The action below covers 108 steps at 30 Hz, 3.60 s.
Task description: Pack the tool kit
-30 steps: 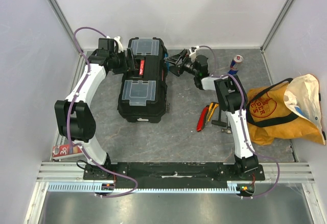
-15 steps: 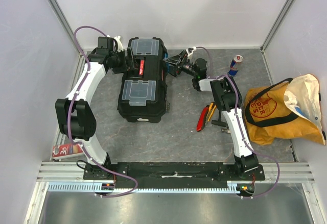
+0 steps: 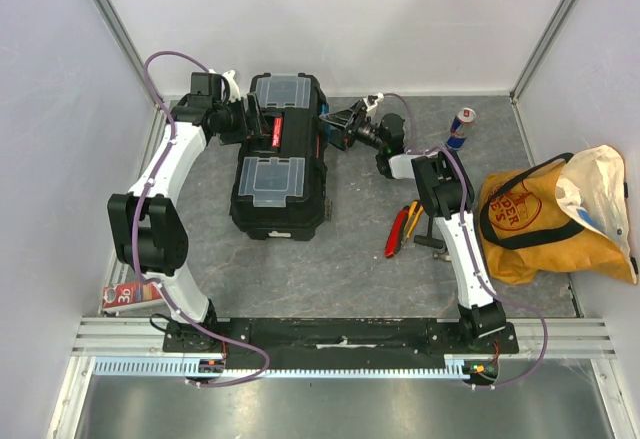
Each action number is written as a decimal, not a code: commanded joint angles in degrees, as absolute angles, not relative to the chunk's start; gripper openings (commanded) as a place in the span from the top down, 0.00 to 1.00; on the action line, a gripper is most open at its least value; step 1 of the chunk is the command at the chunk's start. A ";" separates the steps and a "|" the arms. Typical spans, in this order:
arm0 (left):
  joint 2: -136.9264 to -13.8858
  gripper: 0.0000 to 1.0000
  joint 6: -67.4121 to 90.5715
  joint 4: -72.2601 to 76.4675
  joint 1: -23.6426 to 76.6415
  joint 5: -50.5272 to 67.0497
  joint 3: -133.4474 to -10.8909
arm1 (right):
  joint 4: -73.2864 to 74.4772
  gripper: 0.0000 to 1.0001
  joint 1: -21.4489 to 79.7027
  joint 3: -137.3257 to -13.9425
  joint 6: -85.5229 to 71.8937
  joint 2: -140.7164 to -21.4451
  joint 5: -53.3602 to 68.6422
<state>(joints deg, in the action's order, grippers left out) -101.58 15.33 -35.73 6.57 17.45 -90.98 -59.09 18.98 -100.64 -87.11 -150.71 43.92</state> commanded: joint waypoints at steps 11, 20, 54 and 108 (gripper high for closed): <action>-109.25 0.21 15.47 -44.73 12.04 13.89 -84.46 | -64.26 1.00 23.64 -96.24 -83.94 -142.39 41.93; -109.68 0.22 16.00 -45.79 11.95 11.61 -84.11 | -49.33 1.00 23.03 -93.51 -75.15 -138.08 37.10; -110.30 0.25 16.96 -46.50 11.69 9.05 -84.02 | -38.74 0.02 21.62 -84.38 -60.90 -126.48 29.53; -110.66 0.26 16.08 -43.51 11.34 15.82 -81.30 | -23.03 0.43 30.58 -88.68 -20.39 -121.46 -16.86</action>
<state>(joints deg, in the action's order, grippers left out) -102.50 19.59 -27.83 8.10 13.63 -87.88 -27.77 29.15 -86.13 -26.48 -121.45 -6.44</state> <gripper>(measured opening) 0.741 0.574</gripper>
